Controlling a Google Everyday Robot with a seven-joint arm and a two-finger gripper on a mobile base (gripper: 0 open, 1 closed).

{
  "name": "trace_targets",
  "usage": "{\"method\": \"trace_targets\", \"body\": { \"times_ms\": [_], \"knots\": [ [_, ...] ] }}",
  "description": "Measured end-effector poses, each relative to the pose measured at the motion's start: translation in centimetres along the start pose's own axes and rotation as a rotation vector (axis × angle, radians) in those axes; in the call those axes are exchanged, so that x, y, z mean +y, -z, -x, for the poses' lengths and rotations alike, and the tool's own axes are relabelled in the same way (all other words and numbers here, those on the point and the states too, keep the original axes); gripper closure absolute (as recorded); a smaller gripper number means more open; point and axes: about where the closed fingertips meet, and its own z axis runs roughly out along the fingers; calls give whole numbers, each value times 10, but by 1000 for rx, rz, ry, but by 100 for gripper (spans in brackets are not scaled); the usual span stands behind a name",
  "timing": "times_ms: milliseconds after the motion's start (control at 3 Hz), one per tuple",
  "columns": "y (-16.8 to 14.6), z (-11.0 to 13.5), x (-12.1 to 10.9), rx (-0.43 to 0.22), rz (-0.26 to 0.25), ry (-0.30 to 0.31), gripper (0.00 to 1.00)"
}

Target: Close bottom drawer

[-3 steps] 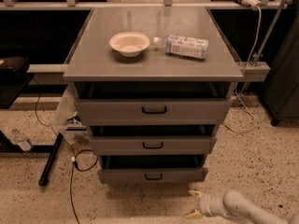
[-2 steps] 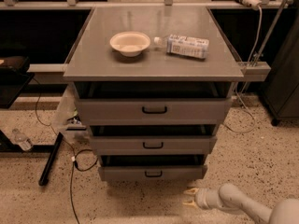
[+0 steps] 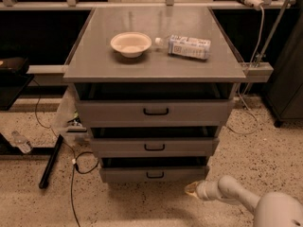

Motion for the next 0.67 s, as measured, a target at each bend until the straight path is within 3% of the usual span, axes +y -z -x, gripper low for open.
{"method": "trace_targets", "body": {
  "times_ms": [667],
  "knots": [
    [0, 0, 0, 0, 0, 0, 30]
  ]
}}
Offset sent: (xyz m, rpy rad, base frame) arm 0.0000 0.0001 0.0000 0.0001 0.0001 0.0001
